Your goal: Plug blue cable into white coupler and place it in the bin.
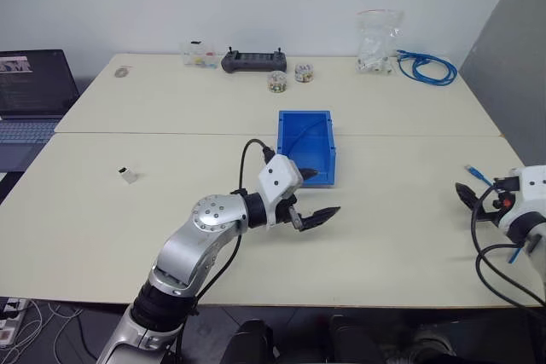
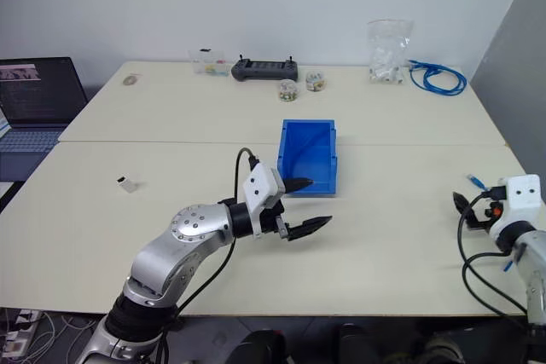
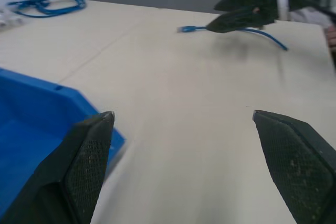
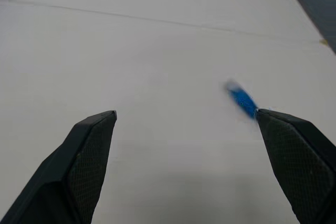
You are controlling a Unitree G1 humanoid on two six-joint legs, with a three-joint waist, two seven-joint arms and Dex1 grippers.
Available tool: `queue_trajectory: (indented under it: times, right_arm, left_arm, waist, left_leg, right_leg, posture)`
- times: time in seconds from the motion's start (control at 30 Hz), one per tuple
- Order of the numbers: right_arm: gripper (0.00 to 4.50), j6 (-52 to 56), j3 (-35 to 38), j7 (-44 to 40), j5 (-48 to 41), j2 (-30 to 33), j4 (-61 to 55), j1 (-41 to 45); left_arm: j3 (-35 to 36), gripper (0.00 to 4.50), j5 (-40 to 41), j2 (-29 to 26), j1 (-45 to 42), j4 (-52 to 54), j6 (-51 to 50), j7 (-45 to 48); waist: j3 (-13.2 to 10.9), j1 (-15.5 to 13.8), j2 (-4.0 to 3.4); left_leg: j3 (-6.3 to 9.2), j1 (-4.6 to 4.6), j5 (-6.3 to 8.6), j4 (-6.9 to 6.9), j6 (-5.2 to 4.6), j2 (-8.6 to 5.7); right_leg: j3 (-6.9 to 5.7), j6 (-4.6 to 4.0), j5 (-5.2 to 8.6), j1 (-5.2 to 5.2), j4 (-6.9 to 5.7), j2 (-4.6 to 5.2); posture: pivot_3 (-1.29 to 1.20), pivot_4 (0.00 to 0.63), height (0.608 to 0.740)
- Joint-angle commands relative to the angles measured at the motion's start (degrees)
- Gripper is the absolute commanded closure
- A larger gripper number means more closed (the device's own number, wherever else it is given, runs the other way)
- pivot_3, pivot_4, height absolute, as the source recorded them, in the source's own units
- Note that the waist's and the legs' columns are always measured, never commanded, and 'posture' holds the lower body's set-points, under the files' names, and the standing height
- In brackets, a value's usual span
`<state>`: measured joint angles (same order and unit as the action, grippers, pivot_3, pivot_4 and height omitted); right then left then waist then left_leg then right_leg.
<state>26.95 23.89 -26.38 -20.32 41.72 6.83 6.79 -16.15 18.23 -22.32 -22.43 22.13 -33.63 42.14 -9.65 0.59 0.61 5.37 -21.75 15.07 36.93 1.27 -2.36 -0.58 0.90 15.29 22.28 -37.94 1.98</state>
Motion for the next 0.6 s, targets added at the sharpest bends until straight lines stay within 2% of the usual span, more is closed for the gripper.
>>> queue_trajectory:
  times: [0.03,0.3,0.6]
  right_arm:
    - [0.03,-0.4,0.9,-2.1,1.1,3.9,10.6,5.7]
    - [0.03,-2.7,-1.9,-5.9,5.2,10.3,34.9,17.3]
    - [0.03,0.2,-5.1,-14.5,6.4,12.8,43.1,18.5]
  left_arm:
    - [-1.2,0.03,1.4,-0.1,-2.7,0.9,-1.4,2.0]
    - [-4.7,0.03,2.6,1.1,-6.8,1.4,-4.7,4.8]
    - [-6.7,0.03,1.4,1.6,-11.6,-2.6,-3.4,7.3]
  waist:
    - [0.0,0.0,0.01]
    - [0.0,-0.1,-0.01]
    - [0.0,0.0,0.0]
  left_leg:
    - [-0.05,0.01,0.0,0.0,0.0,0.01]
    - [-0.55,0.0,-0.01,0.04,-0.01,0.01]
    - [-0.76,0.02,-0.02,0.06,-0.01,0.05]
  right_leg:
    - [0.0,0.0,0.0,-0.01,0.0,0.0]
    - [0.12,-0.04,-0.04,-0.02,0.01,-0.02]
    - [0.13,0.09,0.01,-0.06,0.01,-0.04]
  posture:
    - [0.0,0.15,0.74]
    - [0.0,0.15,0.74]
    - [0.0,0.15,0.74]
